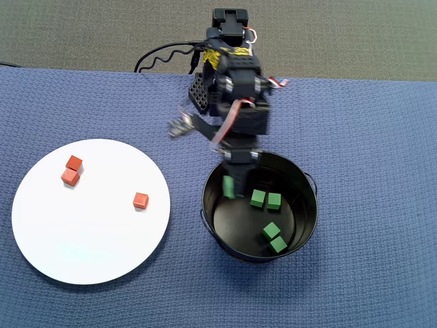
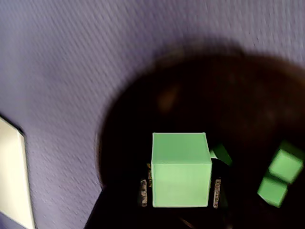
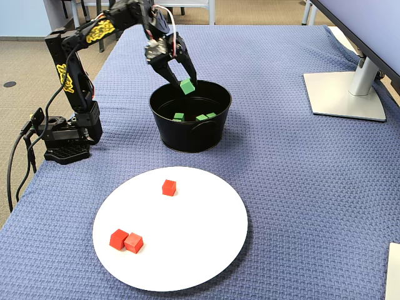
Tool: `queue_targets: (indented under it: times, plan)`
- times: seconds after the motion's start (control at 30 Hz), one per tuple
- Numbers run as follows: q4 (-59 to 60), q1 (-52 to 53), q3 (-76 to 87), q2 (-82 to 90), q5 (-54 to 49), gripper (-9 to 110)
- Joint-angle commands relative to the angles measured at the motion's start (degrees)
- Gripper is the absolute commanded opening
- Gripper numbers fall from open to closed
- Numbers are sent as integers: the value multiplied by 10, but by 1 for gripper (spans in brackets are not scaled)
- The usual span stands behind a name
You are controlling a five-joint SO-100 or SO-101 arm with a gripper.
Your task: Pick up the green cubes from the white plate and place them in the black recipient
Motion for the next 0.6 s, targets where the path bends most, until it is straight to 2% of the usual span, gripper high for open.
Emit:
queue_targets:
  times: [0.0,0.1,0.2,0.37,0.5,0.57]
  plan:
    - [-34,-27,15,24,29,28]
    - [-57,-4,30,43,14,29]
    - [-45,43,29,62,-53,31]
    - [-11,160,34,108,-126,30]
    - [-34,249,76,157,-171,30]
    - [-64,287,122,203,-183,20]
